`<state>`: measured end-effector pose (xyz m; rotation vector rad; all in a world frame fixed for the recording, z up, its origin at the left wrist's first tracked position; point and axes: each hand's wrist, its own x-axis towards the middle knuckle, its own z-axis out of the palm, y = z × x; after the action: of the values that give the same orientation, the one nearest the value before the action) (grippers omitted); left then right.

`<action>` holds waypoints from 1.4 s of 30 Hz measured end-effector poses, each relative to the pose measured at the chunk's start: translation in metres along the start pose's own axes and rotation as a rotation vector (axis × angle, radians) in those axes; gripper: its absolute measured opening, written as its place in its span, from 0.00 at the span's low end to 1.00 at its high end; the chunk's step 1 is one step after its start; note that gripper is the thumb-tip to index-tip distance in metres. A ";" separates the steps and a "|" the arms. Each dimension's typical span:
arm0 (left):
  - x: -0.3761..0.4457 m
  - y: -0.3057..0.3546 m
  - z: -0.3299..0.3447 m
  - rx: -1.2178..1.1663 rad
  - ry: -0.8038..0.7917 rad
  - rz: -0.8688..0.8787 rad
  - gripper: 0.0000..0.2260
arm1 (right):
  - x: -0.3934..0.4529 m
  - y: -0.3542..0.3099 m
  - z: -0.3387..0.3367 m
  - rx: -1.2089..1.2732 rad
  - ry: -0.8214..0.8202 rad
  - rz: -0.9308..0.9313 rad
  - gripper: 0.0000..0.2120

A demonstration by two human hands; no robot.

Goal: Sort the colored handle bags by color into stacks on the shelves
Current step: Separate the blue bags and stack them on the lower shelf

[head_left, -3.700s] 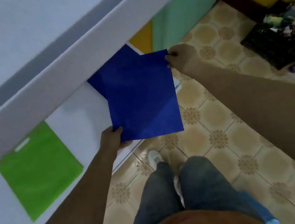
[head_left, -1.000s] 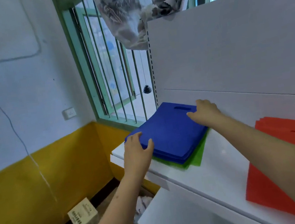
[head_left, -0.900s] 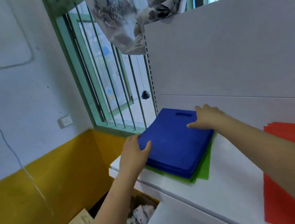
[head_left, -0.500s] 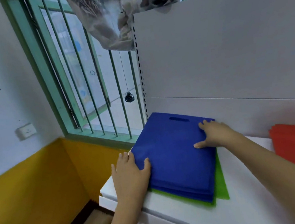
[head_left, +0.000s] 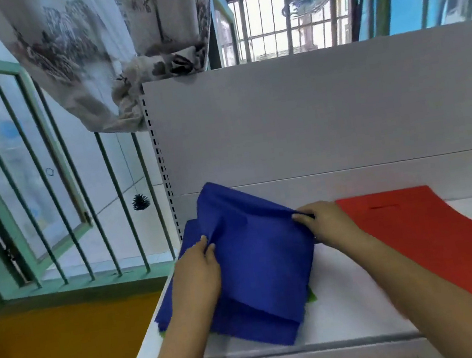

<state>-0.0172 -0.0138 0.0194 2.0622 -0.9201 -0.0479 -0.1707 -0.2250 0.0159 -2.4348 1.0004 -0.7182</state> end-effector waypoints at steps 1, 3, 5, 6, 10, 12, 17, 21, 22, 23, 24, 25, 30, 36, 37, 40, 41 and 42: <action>-0.003 0.007 0.000 -0.089 -0.012 0.043 0.19 | -0.011 0.000 -0.014 0.000 0.025 0.006 0.13; -0.009 0.020 0.006 -0.250 -0.042 0.115 0.19 | -0.034 0.000 -0.039 -0.004 0.109 0.019 0.15; -0.019 0.035 0.017 -0.439 -0.122 0.141 0.19 | -0.060 0.005 -0.068 -0.019 0.207 0.037 0.14; -0.027 0.044 0.025 -0.530 -0.181 0.148 0.19 | -0.076 0.011 -0.083 -0.001 0.264 0.057 0.13; -0.073 0.083 0.058 -0.762 -0.420 0.154 0.19 | -0.149 0.053 -0.146 0.213 0.626 0.261 0.10; -0.099 0.103 0.078 -0.803 -0.507 0.185 0.20 | -0.186 0.084 -0.175 0.349 0.789 0.359 0.07; -0.165 0.163 0.141 -0.812 -0.688 0.244 0.21 | -0.274 0.157 -0.224 0.412 0.982 0.611 0.14; -0.217 0.217 0.205 -0.740 -0.805 0.274 0.21 | -0.337 0.215 -0.268 0.516 1.160 0.730 0.25; -0.230 0.231 0.223 -0.722 -0.835 0.263 0.22 | -0.352 0.230 -0.279 0.566 1.193 0.753 0.25; -0.242 0.243 0.242 -0.692 -0.866 0.248 0.23 | -0.367 0.246 -0.290 0.600 1.218 0.776 0.24; -0.255 0.253 0.260 -0.660 -0.907 0.233 0.25 | -0.383 0.263 -0.300 0.616 1.240 0.808 0.24; -0.267 0.262 0.280 -0.618 -0.959 0.219 0.26 | -0.398 0.281 -0.309 0.609 1.259 0.842 0.24; -0.328 0.289 0.379 -0.386 -1.257 0.193 0.10 | -0.469 0.370 -0.327 0.660 1.282 1.011 0.21; -0.372 0.278 0.487 -0.334 -1.306 -0.066 0.09 | -0.510 0.471 -0.296 0.540 1.151 1.191 0.06; -0.373 0.274 0.504 -0.328 -1.313 -0.102 0.09 | -0.511 0.487 -0.290 0.538 1.109 1.207 0.08; -0.366 0.256 0.557 -0.305 -1.326 -0.213 0.08 | -0.506 0.538 -0.261 0.519 0.938 1.279 0.09; -0.362 0.249 0.574 -0.299 -1.325 -0.247 0.09 | -0.502 0.554 -0.250 0.508 0.876 1.306 0.09; -0.357 0.242 0.592 -0.295 -1.320 -0.277 0.09 | -0.498 0.570 -0.239 0.509 0.825 1.321 0.09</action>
<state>-0.6254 -0.2878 -0.2831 1.7021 -1.2095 -1.7247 -0.9143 -0.2767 -0.2575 -0.6279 2.0038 -1.1815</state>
